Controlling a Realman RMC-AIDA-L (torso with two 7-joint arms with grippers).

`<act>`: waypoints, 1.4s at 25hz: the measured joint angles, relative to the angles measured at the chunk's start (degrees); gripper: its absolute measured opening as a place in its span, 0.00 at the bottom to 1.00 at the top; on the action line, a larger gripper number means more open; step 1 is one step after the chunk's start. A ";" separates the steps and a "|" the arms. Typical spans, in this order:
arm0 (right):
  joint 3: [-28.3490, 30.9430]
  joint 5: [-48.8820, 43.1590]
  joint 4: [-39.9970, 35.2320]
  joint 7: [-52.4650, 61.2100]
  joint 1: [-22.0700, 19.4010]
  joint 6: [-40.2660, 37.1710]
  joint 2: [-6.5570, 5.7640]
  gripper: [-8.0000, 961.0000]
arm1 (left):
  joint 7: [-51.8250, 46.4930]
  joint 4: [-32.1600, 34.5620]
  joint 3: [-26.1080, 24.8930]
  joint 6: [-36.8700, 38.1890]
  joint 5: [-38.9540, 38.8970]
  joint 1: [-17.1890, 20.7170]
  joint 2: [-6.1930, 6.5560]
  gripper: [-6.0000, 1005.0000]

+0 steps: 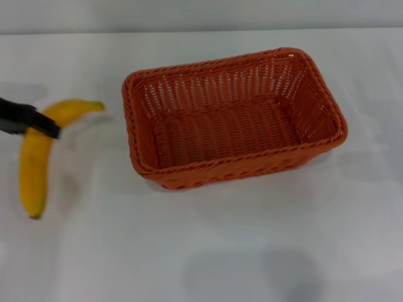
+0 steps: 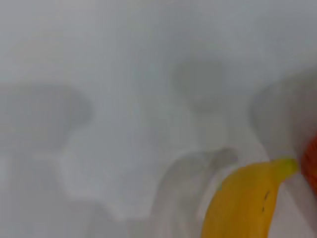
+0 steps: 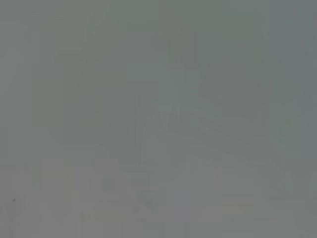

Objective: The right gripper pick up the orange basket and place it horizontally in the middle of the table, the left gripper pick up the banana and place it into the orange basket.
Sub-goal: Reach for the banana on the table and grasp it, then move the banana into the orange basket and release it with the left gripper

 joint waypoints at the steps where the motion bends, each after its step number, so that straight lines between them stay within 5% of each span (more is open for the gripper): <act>1: 0.22 0.00 -0.02 0.02 -0.05 0.00 0.00 0.86 | 0.16 -1.53 -0.01 0.16 -1.15 0.48 0.48 0.55; 8: 1.46 -0.03 -0.09 0.16 -0.69 -0.15 0.03 0.86 | 6.63 -10.53 0.03 1.34 -16.41 3.13 2.73 0.56; 15: 1.49 -0.02 -0.07 0.18 -0.42 -0.84 0.00 0.86 | 17.34 -12.68 0.12 5.41 -20.19 -4.96 2.36 0.58; 21: 1.52 -0.02 -0.10 0.18 -0.25 -1.64 0.04 0.86 | 31.57 -10.48 0.13 8.53 -16.97 -14.94 0.29 0.59; 32: 2.89 -0.02 0.12 0.18 -0.60 -1.64 0.13 0.86 | 38.39 -1.25 0.15 1.82 -5.40 -27.83 -9.31 0.61; 35: 2.90 -0.02 0.09 0.18 -0.72 -1.44 0.16 0.86 | 38.24 4.33 0.09 -2.68 -3.43 -27.94 -10.14 0.62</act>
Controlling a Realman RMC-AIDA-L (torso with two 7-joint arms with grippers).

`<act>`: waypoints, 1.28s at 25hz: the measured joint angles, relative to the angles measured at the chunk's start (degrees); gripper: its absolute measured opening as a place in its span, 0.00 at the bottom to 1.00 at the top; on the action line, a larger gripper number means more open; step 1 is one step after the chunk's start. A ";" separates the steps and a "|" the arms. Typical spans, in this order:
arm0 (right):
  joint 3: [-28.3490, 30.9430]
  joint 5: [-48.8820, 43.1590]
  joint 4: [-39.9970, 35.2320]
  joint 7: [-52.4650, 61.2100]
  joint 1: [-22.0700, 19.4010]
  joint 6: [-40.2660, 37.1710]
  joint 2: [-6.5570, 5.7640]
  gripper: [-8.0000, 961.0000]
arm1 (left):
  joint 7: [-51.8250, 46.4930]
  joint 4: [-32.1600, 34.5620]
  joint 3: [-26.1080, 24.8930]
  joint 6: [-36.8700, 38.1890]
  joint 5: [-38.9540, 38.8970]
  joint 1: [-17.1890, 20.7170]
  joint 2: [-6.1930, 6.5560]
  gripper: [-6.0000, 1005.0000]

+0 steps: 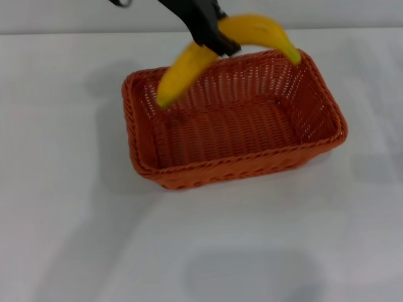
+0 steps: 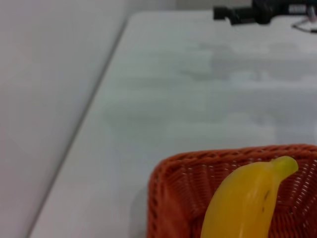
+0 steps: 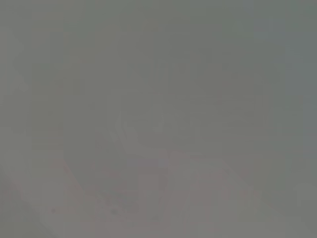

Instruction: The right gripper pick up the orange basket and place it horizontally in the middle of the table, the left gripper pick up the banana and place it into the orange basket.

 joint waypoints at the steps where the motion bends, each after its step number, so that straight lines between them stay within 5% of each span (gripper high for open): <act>1: 0.00 0.00 -0.04 0.00 -0.09 0.07 0.00 0.86 | -0.18 2.22 -0.02 -1.55 0.65 0.19 -0.08 0.62; 10: 0.00 0.94 -0.17 0.00 -0.52 0.28 -0.13 0.86 | -2.21 12.50 -0.05 -8.02 8.96 2.40 -0.29 0.64; 20: 0.00 0.97 -0.19 0.00 -0.54 0.31 -0.16 0.86 | -2.39 10.86 -0.15 -8.67 4.06 4.18 -0.15 0.66; 23: 0.00 0.97 -0.18 0.00 -0.69 0.32 -0.16 0.86 | -2.86 8.39 -0.14 -8.88 0.96 4.98 -0.36 0.79; 25: 0.00 0.97 -0.18 0.00 -0.82 0.32 -0.16 0.86 | -4.59 4.89 -0.14 -9.23 -4.84 6.47 -0.33 0.88; 28: -0.01 0.97 0.03 0.00 -0.85 0.38 -0.09 0.86 | -7.66 -1.84 -0.13 -9.32 -19.07 11.01 -0.23 0.88; 32: -0.28 0.96 0.08 0.00 -1.00 0.44 -0.05 0.86 | -11.16 -4.97 -0.16 -9.12 -45.01 22.24 0.04 0.88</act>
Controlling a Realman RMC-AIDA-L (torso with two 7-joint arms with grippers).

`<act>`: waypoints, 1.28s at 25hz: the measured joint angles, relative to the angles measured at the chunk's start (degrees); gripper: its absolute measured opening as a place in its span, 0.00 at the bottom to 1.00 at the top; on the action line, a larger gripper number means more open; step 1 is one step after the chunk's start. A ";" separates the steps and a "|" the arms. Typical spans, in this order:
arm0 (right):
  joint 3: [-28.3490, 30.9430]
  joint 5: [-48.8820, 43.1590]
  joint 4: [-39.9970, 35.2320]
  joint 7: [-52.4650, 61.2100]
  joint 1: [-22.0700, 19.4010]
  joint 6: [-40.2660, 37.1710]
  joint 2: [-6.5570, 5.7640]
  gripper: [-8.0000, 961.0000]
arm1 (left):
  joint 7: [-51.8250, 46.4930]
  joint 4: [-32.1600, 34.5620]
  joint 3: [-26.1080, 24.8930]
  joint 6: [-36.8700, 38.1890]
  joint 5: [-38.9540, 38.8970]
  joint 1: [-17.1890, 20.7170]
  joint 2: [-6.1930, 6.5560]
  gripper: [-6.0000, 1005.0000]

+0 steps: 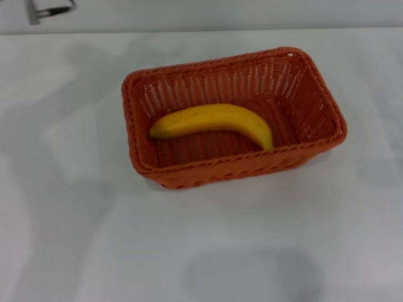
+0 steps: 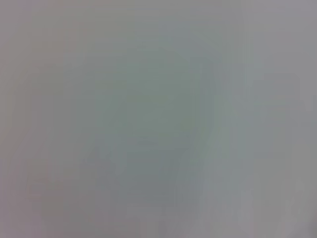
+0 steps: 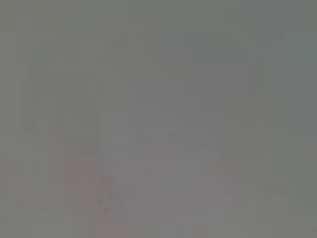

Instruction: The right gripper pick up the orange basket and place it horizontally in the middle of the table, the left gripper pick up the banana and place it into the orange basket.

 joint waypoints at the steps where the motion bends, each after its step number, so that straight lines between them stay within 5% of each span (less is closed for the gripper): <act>1: -0.04 -0.03 0.03 0.00 0.01 0.03 0.02 0.86 | -0.04 0.87 0.00 -0.08 -6.61 3.81 0.14 0.87; 7: -0.24 -0.17 0.03 -0.01 -0.02 0.05 0.06 0.86 | 12.35 11.54 0.04 1.40 -42.06 25.82 0.05 0.84; 15: -0.22 -0.12 0.22 -0.55 -0.28 -0.03 0.09 0.86 | 47.01 31.91 -0.15 4.60 -69.86 46.54 -0.58 0.77; 24: -0.29 -0.20 0.27 -3.10 -0.34 -0.02 0.22 0.86 | 87.96 51.22 -0.19 9.24 -85.66 55.67 -1.19 0.74; 32: -0.36 -0.29 0.39 -6.90 0.06 -0.45 0.30 0.86 | 83.14 49.95 -0.07 7.83 -73.08 55.17 -0.72 0.74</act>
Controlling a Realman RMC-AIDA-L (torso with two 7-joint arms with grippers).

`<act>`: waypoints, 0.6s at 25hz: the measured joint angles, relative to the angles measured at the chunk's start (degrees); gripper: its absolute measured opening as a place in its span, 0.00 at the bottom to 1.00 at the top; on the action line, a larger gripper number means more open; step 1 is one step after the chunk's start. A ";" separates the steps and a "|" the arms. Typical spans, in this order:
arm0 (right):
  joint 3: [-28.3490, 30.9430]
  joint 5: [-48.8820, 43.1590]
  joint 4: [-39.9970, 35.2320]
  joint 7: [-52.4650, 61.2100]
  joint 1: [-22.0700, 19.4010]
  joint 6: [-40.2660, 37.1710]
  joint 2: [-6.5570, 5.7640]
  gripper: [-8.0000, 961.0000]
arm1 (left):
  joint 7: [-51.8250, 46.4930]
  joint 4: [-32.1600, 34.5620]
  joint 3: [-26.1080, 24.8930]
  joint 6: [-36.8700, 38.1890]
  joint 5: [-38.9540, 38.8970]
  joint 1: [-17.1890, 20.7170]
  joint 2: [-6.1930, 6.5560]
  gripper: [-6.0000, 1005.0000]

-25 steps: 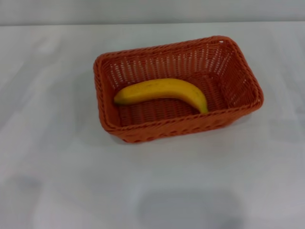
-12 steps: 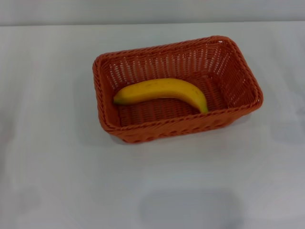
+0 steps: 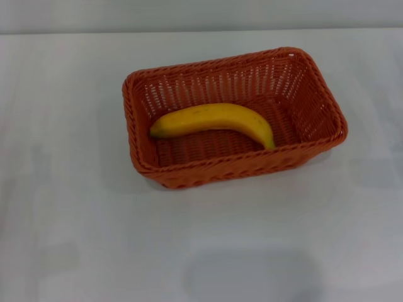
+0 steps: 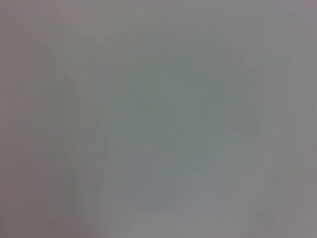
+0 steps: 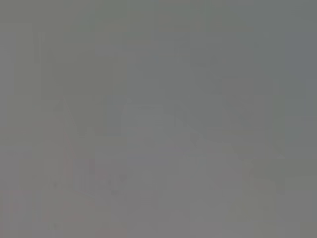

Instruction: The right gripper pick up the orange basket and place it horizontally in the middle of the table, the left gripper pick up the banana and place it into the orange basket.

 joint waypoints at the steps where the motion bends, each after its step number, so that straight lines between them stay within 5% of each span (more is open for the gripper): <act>1: 0.00 0.00 0.00 0.00 0.03 0.00 0.03 0.87 | -0.06 -0.20 0.00 -0.01 0.50 -0.15 -0.02 0.74; 15: 0.45 0.28 0.55 -0.20 -0.19 0.07 0.02 0.87 | -0.62 -0.11 -0.07 0.24 1.03 -0.50 -0.29 0.78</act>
